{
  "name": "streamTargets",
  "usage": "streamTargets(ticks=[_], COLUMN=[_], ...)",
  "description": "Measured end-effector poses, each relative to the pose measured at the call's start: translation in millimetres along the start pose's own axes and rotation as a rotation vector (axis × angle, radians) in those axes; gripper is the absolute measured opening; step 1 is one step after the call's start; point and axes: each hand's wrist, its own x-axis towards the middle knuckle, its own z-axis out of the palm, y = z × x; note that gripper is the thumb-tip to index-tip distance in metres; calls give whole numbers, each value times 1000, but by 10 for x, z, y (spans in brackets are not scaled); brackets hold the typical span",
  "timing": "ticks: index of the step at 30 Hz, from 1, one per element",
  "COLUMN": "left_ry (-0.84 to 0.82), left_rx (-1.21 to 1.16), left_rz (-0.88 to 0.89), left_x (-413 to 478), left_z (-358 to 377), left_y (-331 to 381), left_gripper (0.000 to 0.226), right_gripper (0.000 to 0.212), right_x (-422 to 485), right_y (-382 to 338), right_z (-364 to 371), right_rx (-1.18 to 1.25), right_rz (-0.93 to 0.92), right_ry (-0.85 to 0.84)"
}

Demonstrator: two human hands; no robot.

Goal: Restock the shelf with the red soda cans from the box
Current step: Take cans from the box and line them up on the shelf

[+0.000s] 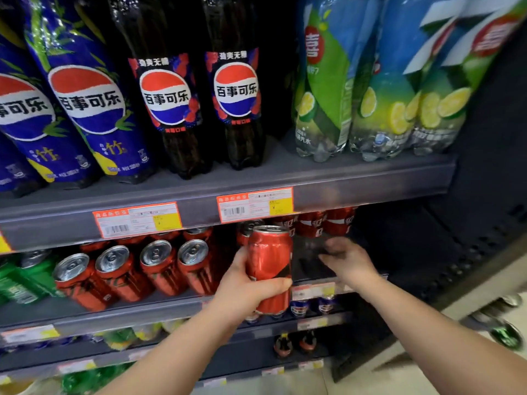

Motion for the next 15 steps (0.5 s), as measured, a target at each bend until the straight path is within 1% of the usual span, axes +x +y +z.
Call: streamTargets(ticks=[2, 4, 6, 8, 10, 12, 15], left_ry=[-28, -21, 11, 44, 48, 48, 64], left_rx=[25, 57, 104, 158, 206, 230, 251], left_rz=[25, 34, 42, 65, 87, 101, 102], left_x=[171, 381, 588, 763, 909, 973, 1043], left_z=[240, 433, 578, 682, 748, 784, 803], left_y=[-26, -96, -198, -306, -403, -416, -460], left_gripper=[69, 70, 80, 95, 104, 104, 97], right_gripper=[25, 26, 29, 29, 29, 30, 30], right_x=[-21, -40, -26, 3, 47, 84, 135], right_y=[82, 156, 243, 296, 330, 334, 305], right_z=[-180, -309, -383, -430, -457, -471, -446], right_rx=[1, -6, -12, -15, -23, -44, -76], right_rz=[-2, -15, -26, -29, -28, -25, -39], right_ry=[19, 19, 10, 1, -17, -45, -90])
